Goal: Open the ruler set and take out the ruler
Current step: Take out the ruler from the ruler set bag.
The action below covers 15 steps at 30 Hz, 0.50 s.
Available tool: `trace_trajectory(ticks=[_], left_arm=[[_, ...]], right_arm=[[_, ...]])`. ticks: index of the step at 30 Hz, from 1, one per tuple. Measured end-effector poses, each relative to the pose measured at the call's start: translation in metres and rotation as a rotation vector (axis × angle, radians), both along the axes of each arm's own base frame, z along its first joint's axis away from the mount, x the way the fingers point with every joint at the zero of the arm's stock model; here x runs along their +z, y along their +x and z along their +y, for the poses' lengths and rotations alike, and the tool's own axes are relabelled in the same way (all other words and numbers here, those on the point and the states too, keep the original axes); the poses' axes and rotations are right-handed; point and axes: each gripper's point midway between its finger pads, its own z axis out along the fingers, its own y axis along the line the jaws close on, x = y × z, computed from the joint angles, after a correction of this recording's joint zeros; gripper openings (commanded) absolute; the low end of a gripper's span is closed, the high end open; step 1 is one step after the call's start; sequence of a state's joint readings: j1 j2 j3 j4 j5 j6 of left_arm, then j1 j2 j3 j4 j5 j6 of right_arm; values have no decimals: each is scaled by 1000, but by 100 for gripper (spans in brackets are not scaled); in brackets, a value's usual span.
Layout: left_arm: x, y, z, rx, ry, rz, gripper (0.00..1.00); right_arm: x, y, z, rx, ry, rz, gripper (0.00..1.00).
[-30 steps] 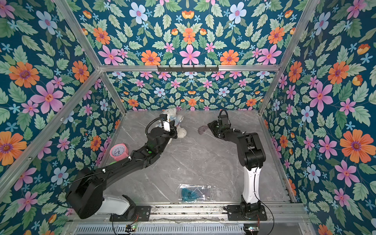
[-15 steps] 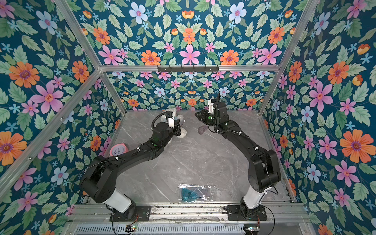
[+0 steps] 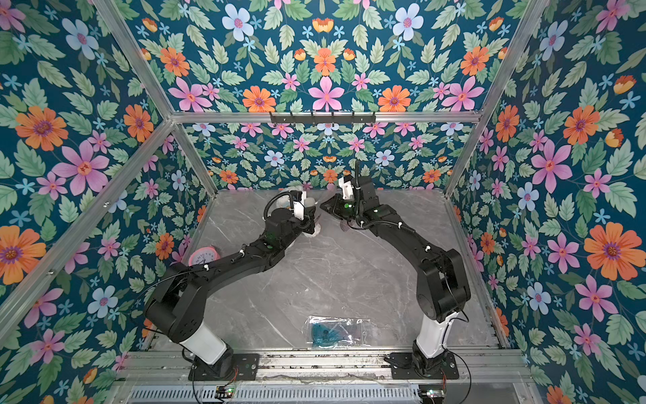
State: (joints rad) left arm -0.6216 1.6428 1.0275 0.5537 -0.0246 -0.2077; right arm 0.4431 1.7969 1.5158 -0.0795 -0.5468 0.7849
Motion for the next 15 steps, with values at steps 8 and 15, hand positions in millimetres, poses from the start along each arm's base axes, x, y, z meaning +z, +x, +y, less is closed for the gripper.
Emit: trace_trajectory(ticks=[8, 15], left_arm=[[15, 1, -7, -31, -20, -24, 0], [12, -4, -7, -51, 1, -29, 0]], right_arm=[[-12, 9, 8, 23, -5, 36, 20], [-34, 7, 13, 30, -25, 77, 26]])
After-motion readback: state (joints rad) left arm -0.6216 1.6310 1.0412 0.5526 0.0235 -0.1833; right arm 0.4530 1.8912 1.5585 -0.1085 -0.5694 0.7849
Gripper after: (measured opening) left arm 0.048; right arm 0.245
